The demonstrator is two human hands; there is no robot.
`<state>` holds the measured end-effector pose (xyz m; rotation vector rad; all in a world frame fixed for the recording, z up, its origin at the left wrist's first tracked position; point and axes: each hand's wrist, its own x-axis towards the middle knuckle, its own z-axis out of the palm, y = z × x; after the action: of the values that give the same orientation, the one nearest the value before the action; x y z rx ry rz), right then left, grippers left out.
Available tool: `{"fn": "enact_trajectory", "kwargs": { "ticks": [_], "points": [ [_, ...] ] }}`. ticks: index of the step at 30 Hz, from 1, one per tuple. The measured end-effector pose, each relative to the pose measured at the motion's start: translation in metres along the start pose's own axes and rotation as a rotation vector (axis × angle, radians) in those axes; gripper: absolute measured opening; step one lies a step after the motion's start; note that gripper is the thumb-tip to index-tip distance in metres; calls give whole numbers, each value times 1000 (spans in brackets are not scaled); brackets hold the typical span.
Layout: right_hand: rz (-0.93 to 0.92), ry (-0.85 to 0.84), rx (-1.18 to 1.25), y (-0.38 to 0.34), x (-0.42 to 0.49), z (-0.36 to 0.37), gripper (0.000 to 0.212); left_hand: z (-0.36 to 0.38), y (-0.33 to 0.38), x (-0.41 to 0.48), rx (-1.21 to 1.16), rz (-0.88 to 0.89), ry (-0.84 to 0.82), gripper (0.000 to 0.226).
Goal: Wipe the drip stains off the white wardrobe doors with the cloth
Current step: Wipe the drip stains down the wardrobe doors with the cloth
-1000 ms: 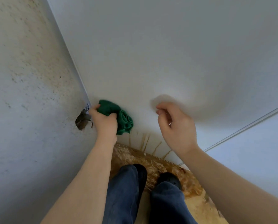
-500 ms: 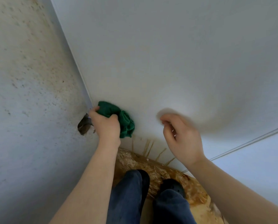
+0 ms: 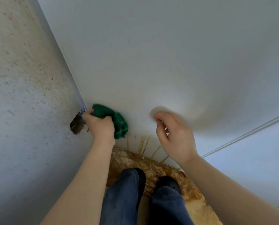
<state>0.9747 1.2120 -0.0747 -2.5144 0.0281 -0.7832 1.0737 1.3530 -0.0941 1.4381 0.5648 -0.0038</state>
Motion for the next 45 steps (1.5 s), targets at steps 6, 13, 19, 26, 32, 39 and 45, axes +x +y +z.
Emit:
{"fn": "enact_trajectory", "kwargs": {
  "ticks": [6, 13, 19, 26, 32, 39, 45],
  "points": [
    [134, -61, -70, -12, -2, -16, 28, 7, 13, -22, 89, 255, 21, 44],
    [330, -177, -134, 4, -22, -46, 25, 15, -5, -49, 64, 107, -67, 51],
    [284, -109, -73, 16, -33, -48, 23, 27, -13, -61, 114, 197, -9, 55],
    [356, -388, -87, 21, -33, -65, 37, 41, -16, -92, 234, 148, -5, 53],
    [276, -543, -257, 22, -36, -60, 51, 43, -23, -89, 235, 233, 3, 54],
    [356, -552, -306, 14, -34, -50, 51, 36, -22, -87, 212, 196, -44, 55],
    [373, -638, -289, 10, -29, -59, 56, 34, -12, -91, 241, 137, -83, 55]
  ]
}}
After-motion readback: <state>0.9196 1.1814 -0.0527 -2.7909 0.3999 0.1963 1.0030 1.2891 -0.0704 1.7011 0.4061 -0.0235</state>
